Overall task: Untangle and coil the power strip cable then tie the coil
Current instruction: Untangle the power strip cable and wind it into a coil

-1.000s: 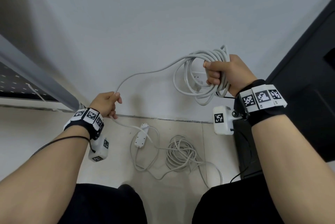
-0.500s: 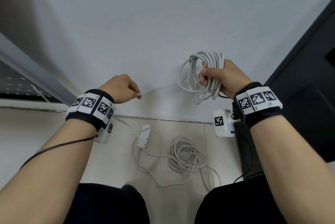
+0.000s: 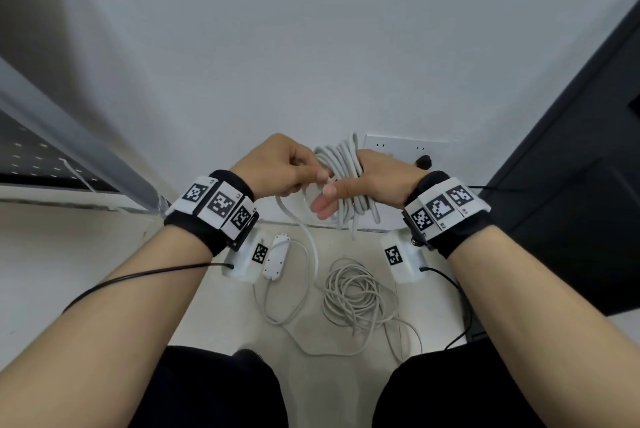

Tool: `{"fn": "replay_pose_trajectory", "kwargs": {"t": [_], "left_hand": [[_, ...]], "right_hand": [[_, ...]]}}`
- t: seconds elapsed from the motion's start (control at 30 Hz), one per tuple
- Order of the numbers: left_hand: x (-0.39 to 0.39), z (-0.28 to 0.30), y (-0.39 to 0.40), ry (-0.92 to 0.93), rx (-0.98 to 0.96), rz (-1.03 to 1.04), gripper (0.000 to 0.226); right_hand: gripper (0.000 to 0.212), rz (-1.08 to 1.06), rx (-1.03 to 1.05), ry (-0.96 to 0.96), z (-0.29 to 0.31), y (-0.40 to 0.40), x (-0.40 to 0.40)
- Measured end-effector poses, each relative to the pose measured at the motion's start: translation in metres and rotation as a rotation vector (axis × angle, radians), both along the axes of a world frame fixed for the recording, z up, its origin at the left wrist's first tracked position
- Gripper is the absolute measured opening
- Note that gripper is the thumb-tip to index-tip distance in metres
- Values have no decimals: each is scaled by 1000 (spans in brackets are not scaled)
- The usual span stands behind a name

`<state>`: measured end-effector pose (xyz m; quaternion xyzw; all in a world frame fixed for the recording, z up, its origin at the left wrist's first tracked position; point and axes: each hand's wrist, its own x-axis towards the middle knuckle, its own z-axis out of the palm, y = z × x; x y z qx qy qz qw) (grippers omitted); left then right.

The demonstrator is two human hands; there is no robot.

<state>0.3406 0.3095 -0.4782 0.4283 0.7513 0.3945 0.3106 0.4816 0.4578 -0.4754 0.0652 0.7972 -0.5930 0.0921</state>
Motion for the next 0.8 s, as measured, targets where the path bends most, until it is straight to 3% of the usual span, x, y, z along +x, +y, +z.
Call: {"fn": "replay_pose_trajectory", "kwargs": {"t": [0.1, 0.27, 0.43, 0.8], "left_hand": [[-1, -3, 3, -101, 107, 83, 21], [-2, -10, 4, -129, 143, 37, 23], [-9, -19, -1, -124, 149, 41, 18], [-30, -56, -8, -162, 36, 185, 22]], "right_hand": [[28, 0, 158, -3, -4, -2, -5], [27, -107, -13, -78, -12, 3, -5], [23, -209, -173, -10, -7, 17, 0], [21, -212, -387, 35, 14, 31, 18]]}}
